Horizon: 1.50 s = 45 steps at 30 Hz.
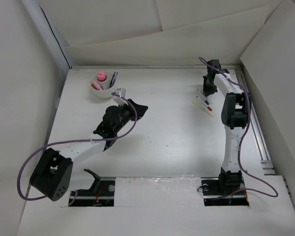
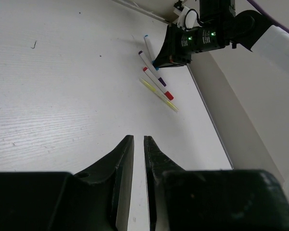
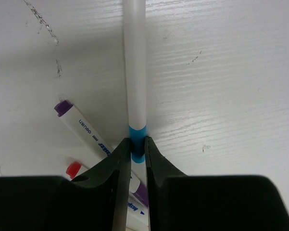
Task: Sort the stationery into containers
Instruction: Grab a piece of stationery with the right arm, then pass the stationery from the right arm to the left
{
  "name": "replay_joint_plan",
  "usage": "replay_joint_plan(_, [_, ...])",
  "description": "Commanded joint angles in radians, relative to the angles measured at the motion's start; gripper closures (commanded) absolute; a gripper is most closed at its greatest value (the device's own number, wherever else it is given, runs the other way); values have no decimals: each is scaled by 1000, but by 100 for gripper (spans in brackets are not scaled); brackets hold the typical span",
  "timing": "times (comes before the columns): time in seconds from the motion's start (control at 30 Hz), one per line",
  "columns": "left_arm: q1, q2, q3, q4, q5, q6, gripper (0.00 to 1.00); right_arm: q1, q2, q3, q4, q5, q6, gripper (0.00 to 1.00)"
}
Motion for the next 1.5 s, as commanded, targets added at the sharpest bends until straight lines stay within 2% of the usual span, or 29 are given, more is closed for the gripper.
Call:
replay_joint_plan(0.0, [1,10,14,48,30,5,88,13,-74,-63,4,3,16,100])
replay_joint_plan(0.27, [10,19,34,37,41,5,86,65,-344,-273,219,-81,50,100])
replay_joint_plan(0.47, [19,39,74,2,70,-4,81,154,-473,-432,284,-125,79,100])
replay_joint_plan(0.7, [47,128,158,-26,159,-51,61,315,-688,-709,475,-305,142,100])
replay_joint_plan(0.8, [47,153,210,-64,150,-51,57,391,-725,-802,560,-374,142,100])
replay_joint_plan(0.9, [47,183,276,-112,124,-25,56,426,-734,-838,609,-424,142,100])
replay_joint_plan(1.17, [47,271,474,-378,13,55,58,486,-764,-856,660,-500,142,100])
replay_joint_plan(1.47, [69,421,614,-471,27,45,58,495,-789,-875,660,-524,133,100])
